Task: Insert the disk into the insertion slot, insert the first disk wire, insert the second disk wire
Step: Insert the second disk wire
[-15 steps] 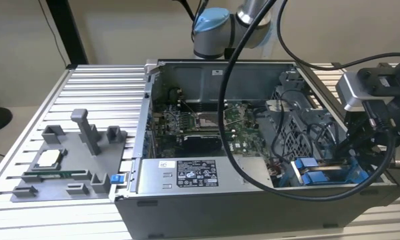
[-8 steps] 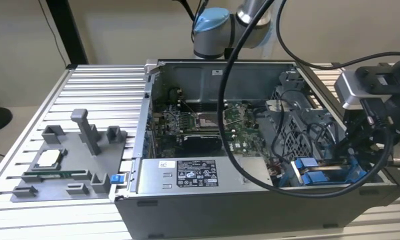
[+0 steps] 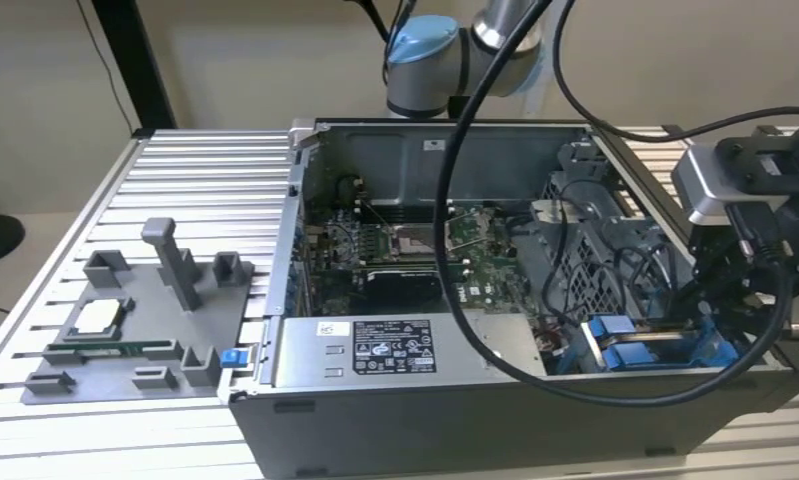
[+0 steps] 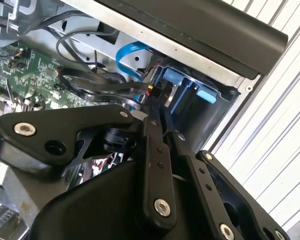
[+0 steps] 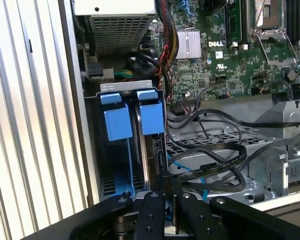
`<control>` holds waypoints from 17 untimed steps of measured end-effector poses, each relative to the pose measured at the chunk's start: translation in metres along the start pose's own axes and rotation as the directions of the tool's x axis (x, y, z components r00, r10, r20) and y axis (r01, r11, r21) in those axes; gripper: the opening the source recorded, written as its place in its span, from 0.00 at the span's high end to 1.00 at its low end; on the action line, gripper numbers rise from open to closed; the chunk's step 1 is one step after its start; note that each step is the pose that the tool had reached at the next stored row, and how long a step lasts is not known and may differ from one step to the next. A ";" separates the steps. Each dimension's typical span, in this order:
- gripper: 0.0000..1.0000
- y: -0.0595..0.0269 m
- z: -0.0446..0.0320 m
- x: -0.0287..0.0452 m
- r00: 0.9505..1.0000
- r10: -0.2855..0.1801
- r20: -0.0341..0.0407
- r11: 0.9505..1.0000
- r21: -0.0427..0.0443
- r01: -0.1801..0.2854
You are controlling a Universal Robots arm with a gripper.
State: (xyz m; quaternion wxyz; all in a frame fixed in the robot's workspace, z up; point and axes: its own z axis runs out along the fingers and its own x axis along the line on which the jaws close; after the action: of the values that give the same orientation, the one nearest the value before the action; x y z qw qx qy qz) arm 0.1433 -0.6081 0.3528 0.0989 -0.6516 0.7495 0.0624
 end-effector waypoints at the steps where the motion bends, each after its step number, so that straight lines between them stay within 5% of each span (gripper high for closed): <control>1: 1.00 0.0005 -0.0014 0.0000 1.000 0.000 0.000 1.000 0.000 0.000; 8: 1.00 0.0100 -0.0025 0.0018 1.000 0.000 0.001 1.000 0.000 0.000; 17: 1.00 0.0125 0.0056 0.0038 1.000 -0.001 0.000 1.000 0.000 0.001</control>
State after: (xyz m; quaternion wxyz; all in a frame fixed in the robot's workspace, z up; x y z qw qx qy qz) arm 0.1308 -0.6087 0.3461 0.0991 -0.6520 0.7491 0.0626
